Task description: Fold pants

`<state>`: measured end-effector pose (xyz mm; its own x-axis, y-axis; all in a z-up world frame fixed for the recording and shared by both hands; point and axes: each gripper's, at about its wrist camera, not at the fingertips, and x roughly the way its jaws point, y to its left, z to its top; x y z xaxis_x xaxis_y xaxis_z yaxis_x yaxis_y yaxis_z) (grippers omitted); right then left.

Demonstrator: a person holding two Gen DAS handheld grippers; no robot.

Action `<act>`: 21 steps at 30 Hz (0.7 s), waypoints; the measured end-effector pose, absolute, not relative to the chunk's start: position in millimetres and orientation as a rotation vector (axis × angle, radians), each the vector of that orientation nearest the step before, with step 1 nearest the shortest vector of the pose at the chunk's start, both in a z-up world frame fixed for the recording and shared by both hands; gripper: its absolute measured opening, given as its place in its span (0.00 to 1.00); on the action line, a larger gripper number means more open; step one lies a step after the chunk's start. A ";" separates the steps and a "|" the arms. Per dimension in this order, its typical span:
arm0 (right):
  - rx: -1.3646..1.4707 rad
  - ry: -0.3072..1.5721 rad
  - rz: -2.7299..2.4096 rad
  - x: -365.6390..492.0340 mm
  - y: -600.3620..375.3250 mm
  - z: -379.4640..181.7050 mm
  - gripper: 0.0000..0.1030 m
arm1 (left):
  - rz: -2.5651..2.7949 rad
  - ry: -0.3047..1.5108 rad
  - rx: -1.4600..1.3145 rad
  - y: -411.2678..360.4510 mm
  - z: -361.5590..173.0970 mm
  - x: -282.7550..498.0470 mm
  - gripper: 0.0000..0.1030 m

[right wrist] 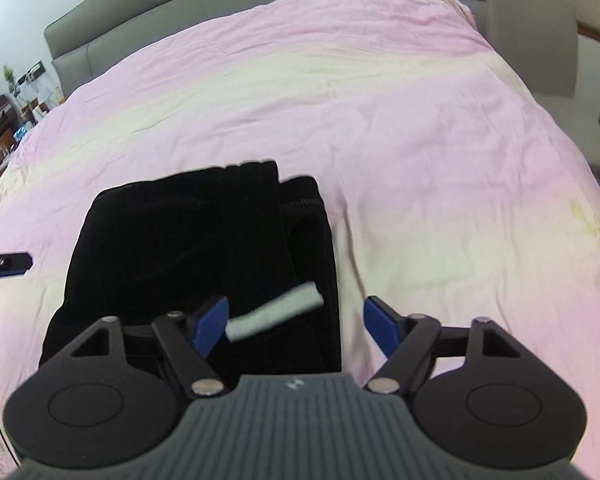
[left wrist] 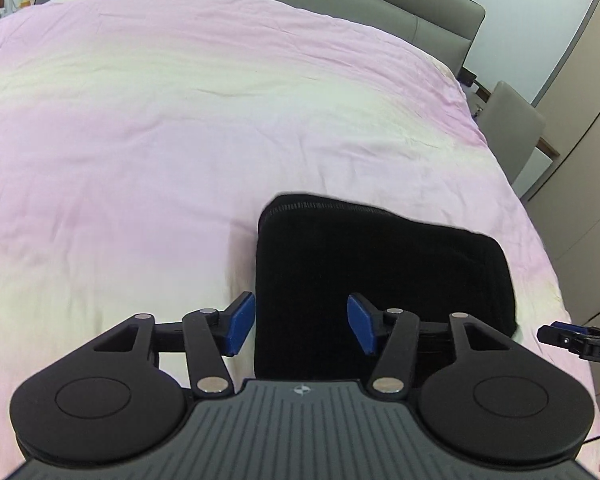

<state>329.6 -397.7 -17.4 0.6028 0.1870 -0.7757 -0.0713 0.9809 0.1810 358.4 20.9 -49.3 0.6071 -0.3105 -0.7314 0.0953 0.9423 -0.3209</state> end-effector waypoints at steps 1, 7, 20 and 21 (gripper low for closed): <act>0.116 0.900 0.156 337.5 -392.7 -17.0 0.58 | -0.232 0.884 -0.260 19.2 -51.2 367.8 0.58; 0.062 0.892 0.185 385.5 -369.1 -24.2 0.27 | -0.214 0.893 -0.197 0.7 -70.6 418.6 0.35; 0.087 0.959 0.178 432.3 -370.0 -66.2 0.27 | -0.181 0.986 -0.132 -12.7 -113.8 455.8 0.30; 0.094 0.954 0.189 430.5 -372.0 -63.2 0.28 | -0.184 0.967 -0.119 -11.7 -108.0 451.2 0.33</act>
<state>430.5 -372.0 -63.2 0.5633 0.2016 -0.8013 -0.1187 0.9795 0.1629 451.2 -11.7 -108.0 0.5539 -0.2078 -0.8062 0.1021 0.9780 -0.1819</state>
